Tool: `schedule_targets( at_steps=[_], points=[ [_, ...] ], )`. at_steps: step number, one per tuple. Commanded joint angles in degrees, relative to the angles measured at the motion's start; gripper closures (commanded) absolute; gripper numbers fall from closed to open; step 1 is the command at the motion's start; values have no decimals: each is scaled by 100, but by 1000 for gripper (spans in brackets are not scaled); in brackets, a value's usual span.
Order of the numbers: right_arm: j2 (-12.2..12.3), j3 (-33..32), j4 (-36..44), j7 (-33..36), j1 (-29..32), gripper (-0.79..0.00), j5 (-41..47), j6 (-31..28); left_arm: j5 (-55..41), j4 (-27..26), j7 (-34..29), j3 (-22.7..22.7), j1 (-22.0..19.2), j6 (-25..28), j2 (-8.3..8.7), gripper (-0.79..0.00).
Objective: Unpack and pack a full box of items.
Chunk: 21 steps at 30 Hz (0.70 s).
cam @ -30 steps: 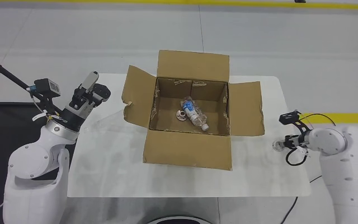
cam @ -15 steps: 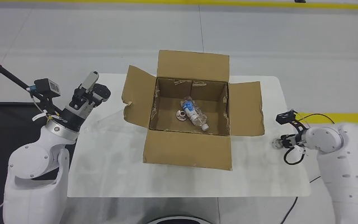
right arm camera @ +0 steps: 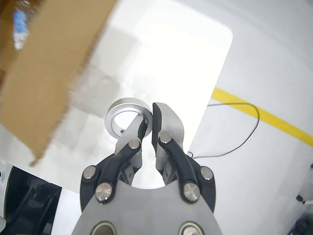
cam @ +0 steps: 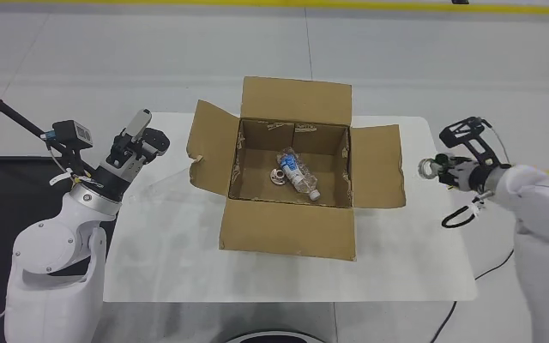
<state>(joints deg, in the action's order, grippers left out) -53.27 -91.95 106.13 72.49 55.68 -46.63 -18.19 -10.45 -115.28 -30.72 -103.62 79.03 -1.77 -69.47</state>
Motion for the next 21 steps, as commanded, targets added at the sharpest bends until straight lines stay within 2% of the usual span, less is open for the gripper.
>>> schedule_targets(
  at_steps=[1,6,10,16,21],
  points=[
    [-9,112,505,-79,-39,0,32,173,0,0,0,0,0,0,0,-785],
    [-62,791,1199,-342,-375,0,-93,543,0,0,0,0,0,0,0,-785],
    [-146,1560,1195,-589,-810,0,-291,801,0,0,0,0,0,0,0,-785],
    [-394,3152,585,-678,-1668,0,-867,1071,0,0,0,0,0,0,0,-785],
    [-705,4289,-373,-765,-2373,0,-1083,1300,0,0,0,0,0,0,0,-785]
  ],
)
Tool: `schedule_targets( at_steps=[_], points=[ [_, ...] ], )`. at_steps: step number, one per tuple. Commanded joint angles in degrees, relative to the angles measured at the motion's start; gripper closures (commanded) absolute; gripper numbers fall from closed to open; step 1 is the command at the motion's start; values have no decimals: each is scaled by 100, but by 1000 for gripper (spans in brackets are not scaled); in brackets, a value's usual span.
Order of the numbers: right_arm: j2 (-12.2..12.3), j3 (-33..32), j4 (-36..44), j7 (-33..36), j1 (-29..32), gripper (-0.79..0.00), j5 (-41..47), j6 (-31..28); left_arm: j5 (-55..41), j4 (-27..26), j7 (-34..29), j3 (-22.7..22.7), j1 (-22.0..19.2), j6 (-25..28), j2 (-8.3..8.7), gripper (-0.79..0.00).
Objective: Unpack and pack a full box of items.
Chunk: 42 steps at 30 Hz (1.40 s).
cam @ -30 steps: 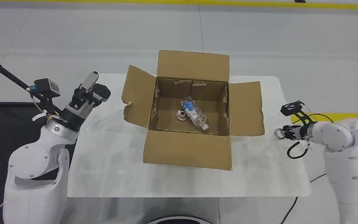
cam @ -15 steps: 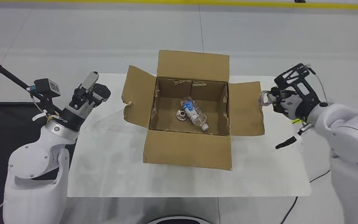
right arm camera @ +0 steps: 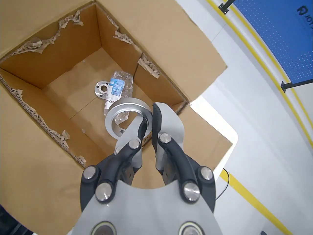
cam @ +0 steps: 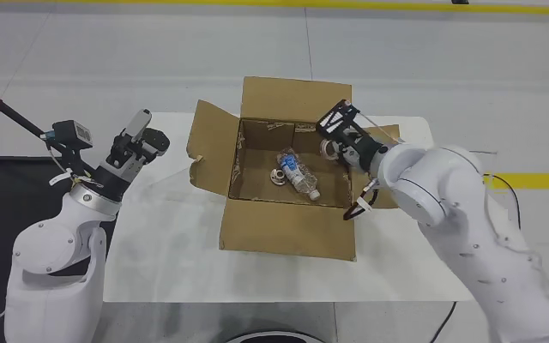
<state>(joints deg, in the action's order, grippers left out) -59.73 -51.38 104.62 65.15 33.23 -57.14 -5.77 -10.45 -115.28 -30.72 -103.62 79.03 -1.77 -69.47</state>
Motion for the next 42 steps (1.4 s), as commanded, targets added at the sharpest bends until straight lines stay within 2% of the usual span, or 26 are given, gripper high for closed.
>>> schedule_targets(
  at_steps=[1,4,10,16,21,24,27,33,38,39,41,42],
  points=[
    [-128,441,-452,-41,-257,0,-111,102,-1,-9,34,6,13,15,-1,-785],
    [-348,1069,-1109,-100,-587,0,-302,19,-15,-47,115,-21,62,65,5,-785],
    [-781,1865,-2307,-306,-1027,0,-606,223,-110,26,264,-213,113,2,27,-785],
    [-1135,2368,-3198,-486,-1246,0,-977,201,-152,117,353,-336,223,-14,45,-785],
    [-1340,2519,-3754,-583,-1311,-18,-1029,10,-89,133,368,-292,326,-22,57,-785],
    [-1441,2552,-3967,-624,-1329,-89,-1048,-37,-70,149,384,-249,337,-39,63,-785],
    [-1522,2545,-4133,-642,-1340,-212,-1029,-100,-21,182,375,-201,318,-109,74,-785],
    [-1623,2456,-4301,-666,-1344,-286,-1031,-208,214,262,227,-65,237,-372,111,-785],
    [-1600,2243,-4140,-679,-1271,-388,-1041,-295,406,342,-79,114,147,-546,149,-785],
    [-1579,2171,-4057,-692,-1234,-468,-1024,-314,432,360,-132,149,120,-558,155,-785],
    [-1511,1985,-3832,-709,-1139,-727,-967,-402,477,425,-153,224,55,-570,164,-785],
    [-1464,1875,-3685,-712,-1075,-785,-961,-432,507,454,-171,277,16,-580,167,-785]
  ],
)
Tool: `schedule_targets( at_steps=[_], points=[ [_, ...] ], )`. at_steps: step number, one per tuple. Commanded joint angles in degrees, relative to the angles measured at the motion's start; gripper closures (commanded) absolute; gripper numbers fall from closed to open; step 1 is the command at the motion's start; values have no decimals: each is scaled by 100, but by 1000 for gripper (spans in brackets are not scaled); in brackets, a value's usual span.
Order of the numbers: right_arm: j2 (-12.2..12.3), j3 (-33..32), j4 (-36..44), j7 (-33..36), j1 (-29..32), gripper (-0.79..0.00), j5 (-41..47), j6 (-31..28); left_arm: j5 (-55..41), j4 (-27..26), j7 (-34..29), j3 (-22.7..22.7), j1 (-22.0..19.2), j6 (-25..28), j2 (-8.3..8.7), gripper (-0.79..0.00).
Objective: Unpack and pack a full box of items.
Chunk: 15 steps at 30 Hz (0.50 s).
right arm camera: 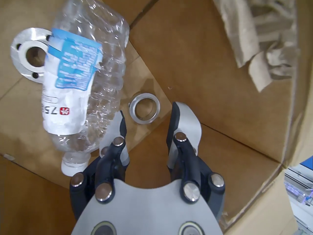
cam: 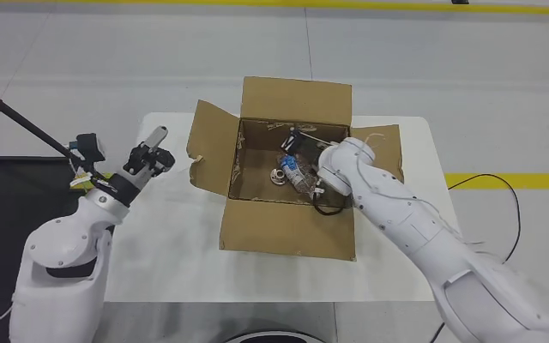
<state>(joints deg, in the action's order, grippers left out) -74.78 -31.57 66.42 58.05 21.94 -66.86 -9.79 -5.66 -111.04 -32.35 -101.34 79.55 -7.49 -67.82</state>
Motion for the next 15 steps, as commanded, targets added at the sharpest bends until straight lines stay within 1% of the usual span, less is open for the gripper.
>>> schedule_targets(
  at_steps=[1,4,7,11,15],
  points=[
    [95,-227,306,1,138,-785,24,-77,65,54,-49,108,-79,-9,8,-785],
    [296,-682,939,52,456,-785,39,-239,160,143,-153,286,-222,23,21,-785],
    [524,-1281,1709,117,903,-785,84,-367,277,230,-236,457,-364,46,33,-785],
    [820,-2278,2786,73,1662,-785,326,-593,404,283,-350,654,-524,82,49,-785],
    [1056,-3345,3654,0,2455,-785,828,-955,460,240,-436,798,-621,115,62,-785]
  ],
)
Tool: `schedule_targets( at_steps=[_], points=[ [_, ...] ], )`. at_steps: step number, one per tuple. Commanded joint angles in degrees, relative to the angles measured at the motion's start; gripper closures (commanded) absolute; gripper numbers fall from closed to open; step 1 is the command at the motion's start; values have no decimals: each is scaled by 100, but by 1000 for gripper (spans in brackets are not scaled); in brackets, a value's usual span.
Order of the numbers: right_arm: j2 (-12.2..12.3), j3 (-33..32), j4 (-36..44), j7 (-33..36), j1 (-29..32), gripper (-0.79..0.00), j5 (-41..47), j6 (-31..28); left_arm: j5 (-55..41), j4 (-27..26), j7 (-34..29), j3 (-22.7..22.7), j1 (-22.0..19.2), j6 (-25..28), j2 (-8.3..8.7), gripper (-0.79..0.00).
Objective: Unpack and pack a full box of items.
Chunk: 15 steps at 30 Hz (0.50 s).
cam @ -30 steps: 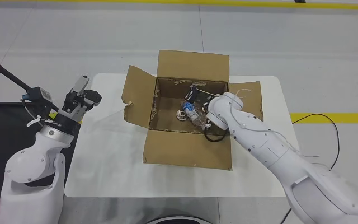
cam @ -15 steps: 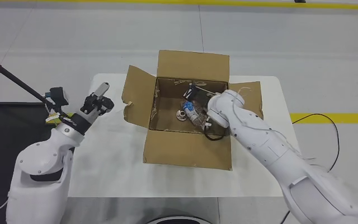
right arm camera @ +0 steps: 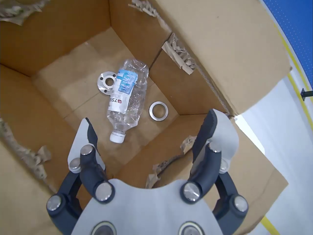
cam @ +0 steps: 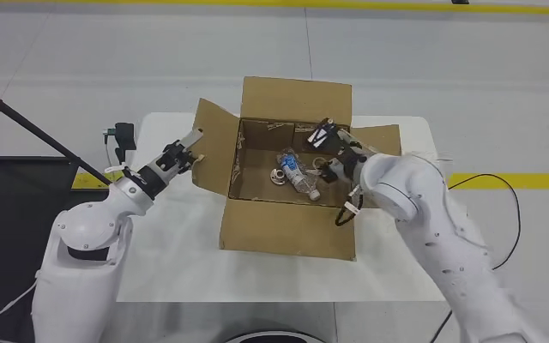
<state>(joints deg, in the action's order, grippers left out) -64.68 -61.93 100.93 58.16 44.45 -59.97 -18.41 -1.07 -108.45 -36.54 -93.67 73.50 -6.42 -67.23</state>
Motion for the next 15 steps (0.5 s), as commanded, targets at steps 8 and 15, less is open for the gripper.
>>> schedule_targets(
  at_steps=[8,15],
  points=[
    [327,-2190,779,-153,1243,-785,1479,-727,177,-198,-212,376,-144,-4,26,-785],
    [495,-3299,-39,185,1495,-785,3718,-1521,378,-63,-402,847,-374,-83,30,-785]
  ],
)
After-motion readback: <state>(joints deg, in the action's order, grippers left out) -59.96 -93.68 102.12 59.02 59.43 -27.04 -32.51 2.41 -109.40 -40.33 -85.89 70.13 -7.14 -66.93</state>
